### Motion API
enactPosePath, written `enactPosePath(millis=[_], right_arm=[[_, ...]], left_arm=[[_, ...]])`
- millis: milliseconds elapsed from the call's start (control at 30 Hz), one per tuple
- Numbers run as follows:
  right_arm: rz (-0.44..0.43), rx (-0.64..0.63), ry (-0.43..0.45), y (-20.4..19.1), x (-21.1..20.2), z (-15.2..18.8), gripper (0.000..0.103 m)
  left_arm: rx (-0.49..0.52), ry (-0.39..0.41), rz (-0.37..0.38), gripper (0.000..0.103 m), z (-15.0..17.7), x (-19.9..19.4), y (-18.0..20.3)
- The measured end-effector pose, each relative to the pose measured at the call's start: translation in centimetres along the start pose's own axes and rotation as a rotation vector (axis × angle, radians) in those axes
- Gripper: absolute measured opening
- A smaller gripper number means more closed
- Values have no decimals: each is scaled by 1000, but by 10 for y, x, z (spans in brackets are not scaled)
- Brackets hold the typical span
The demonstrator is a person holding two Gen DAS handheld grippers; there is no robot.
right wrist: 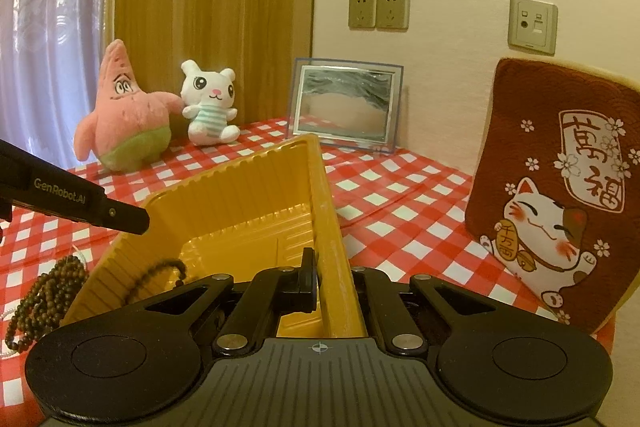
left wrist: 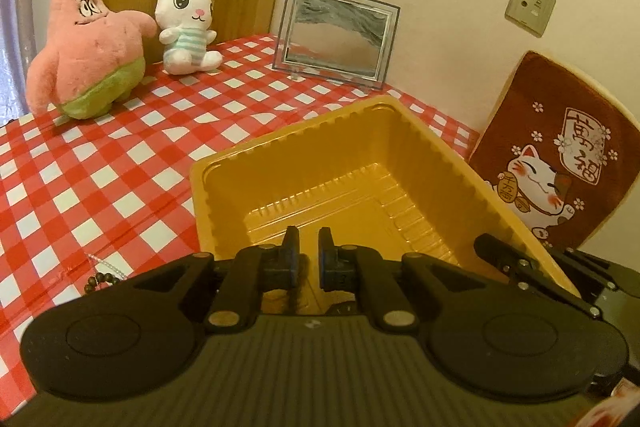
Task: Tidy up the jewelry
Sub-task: 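Carry the bead bracelet into the orange tray and open the left tool, then grasp the long dark bead necklace with the left tool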
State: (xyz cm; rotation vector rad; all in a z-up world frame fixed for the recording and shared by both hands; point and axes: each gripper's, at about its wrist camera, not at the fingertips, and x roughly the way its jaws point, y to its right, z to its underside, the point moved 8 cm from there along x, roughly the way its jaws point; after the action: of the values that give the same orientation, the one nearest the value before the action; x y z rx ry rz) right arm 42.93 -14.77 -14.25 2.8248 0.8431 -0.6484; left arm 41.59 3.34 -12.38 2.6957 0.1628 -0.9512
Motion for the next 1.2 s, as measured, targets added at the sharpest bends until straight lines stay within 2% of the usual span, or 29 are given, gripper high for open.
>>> enactPosePath(millis=[267,567,967,1200], right_arm=[[0,3,-3,0,1,0,4],[-1,-2,-6,0,1,0,4],[18,-6,-11,8,-6,5,4],[47,5,-15,19,-12,7,4]], left_arm=[[-31,38,-26,10,-8,-19,-12],[-104,78,-97,19,-9,-59,-51],[-200,77,-267,19,28,-119,-131],[-242,51,-308,19,52,-132,-151]])
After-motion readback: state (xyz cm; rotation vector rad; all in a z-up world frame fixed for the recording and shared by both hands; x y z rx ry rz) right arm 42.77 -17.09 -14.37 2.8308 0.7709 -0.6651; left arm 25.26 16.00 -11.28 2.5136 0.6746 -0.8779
